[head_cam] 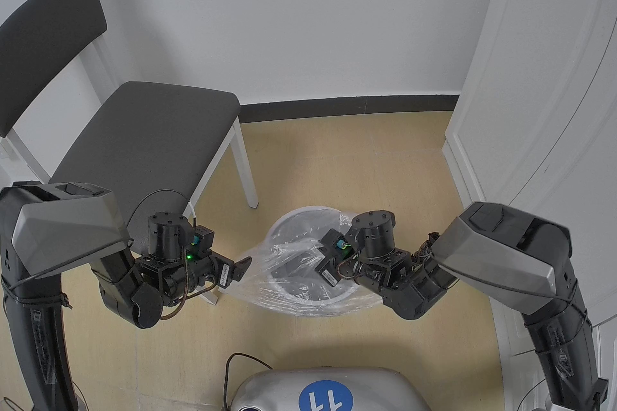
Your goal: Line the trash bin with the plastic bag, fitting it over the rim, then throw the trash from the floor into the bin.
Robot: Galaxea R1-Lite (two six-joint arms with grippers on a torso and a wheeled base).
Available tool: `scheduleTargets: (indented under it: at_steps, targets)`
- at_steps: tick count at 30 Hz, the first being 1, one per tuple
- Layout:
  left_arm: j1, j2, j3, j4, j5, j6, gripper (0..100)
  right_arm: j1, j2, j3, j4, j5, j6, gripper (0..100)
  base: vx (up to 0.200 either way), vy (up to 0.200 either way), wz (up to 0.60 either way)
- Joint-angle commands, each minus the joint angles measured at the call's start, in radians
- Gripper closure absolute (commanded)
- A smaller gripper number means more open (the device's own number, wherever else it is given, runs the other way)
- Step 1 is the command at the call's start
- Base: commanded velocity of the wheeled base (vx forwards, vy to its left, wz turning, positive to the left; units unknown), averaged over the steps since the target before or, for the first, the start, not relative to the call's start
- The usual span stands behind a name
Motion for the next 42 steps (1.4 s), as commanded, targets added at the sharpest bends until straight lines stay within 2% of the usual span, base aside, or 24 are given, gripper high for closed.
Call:
scheduleTargets:
  at_steps: [1,16,19,25,42]
  targets:
    - [0.0,0.003,0.0,0.0,0.0,0.0,0,-0.015,-0.053,-0.009,-0.009,-0.007,0.005,100,0.0,0.0,0.0]
    - [0.0,0.021,0.002,-0.031,-0.001,0.002,0,-0.044,0.015,-0.149,-0.026,-0.022,0.011,100,0.0,0.0,0.0]
    - [0.0,0.023,0.002,-0.034,-0.001,0.002,0,-0.059,0.059,-0.216,-0.024,-0.052,0.009,100,0.0,0.0,0.0]
    - [0.0,0.023,0.003,-0.034,-0.001,0.002,0,-0.085,0.158,-0.346,-0.004,-0.058,0.008,100,0.0,0.0,0.0]
    - [-0.003,0.029,0.003,-0.036,-0.001,0.002,0,-0.075,0.254,-0.451,0.163,-0.058,0.002,100,0.0,0.0,0.0]
